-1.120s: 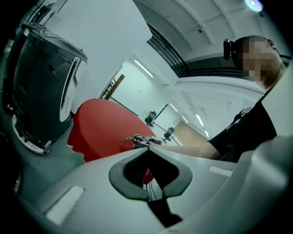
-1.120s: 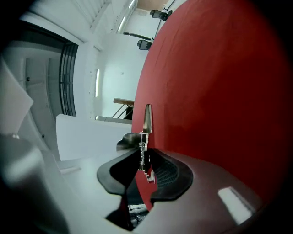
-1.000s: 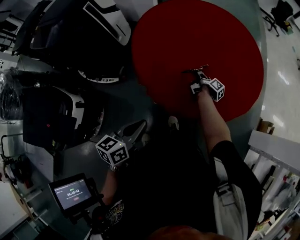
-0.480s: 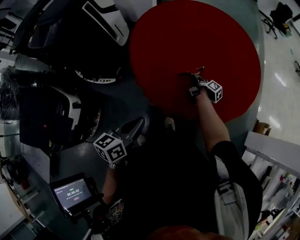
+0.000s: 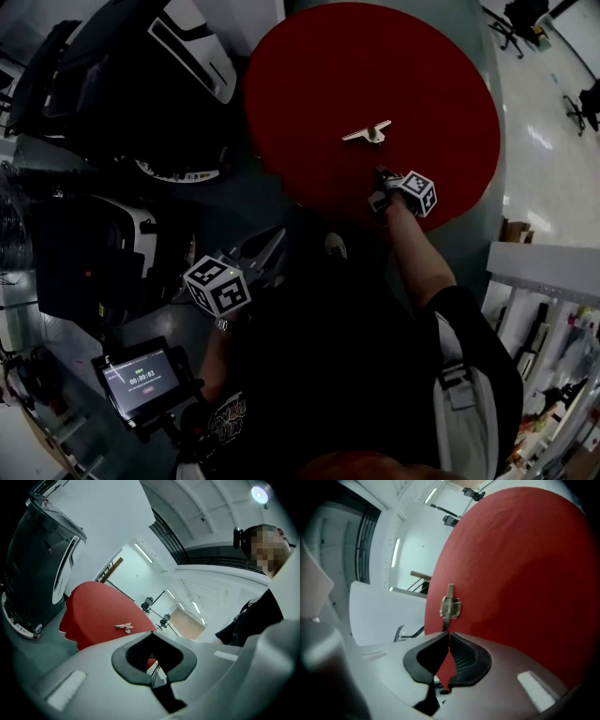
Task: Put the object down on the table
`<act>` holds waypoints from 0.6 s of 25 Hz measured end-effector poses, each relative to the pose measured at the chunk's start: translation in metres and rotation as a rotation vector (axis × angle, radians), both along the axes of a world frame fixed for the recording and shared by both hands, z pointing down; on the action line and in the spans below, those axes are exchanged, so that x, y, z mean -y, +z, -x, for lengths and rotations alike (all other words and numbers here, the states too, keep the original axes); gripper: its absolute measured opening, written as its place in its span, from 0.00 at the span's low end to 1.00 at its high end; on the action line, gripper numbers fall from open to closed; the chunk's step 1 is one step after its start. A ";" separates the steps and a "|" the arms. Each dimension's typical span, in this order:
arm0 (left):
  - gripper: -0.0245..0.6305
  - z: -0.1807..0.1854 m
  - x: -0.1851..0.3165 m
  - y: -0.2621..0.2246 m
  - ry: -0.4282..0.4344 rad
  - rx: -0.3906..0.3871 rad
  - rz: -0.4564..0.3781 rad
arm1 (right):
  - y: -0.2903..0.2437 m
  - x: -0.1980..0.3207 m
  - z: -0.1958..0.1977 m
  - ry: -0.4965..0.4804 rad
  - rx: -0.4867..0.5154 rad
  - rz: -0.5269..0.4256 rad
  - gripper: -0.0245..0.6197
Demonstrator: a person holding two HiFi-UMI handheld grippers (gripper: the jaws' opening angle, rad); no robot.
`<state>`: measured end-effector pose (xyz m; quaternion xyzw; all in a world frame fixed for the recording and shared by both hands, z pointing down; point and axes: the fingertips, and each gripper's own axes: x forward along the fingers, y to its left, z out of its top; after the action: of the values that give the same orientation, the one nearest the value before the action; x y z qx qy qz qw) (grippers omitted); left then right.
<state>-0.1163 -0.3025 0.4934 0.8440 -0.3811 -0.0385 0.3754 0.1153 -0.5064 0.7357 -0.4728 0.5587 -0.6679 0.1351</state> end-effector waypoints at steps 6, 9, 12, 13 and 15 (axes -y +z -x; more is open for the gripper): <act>0.06 0.005 -0.024 -0.002 0.080 -0.005 -0.005 | -0.149 -0.081 0.077 -0.358 -0.110 -0.466 0.05; 0.06 -0.005 -0.045 0.000 0.162 -0.008 -0.010 | -0.219 -0.145 0.112 -0.513 -0.267 -0.682 0.05; 0.06 -0.022 -0.071 0.008 0.260 -0.004 0.000 | -0.266 -0.209 0.133 -0.590 -0.419 -0.844 0.05; 0.06 -0.028 -0.079 0.011 0.290 -0.010 0.011 | -0.276 -0.229 0.137 -0.598 -0.455 -0.878 0.05; 0.06 -0.039 -0.092 0.018 0.337 -0.035 0.045 | -0.288 -0.264 0.144 -0.605 -0.488 -0.910 0.05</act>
<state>-0.0770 -0.2108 0.5111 0.8864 -0.2286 0.0190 0.4020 -0.0291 -0.2421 0.4477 -0.3272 0.9133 -0.2426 -0.0042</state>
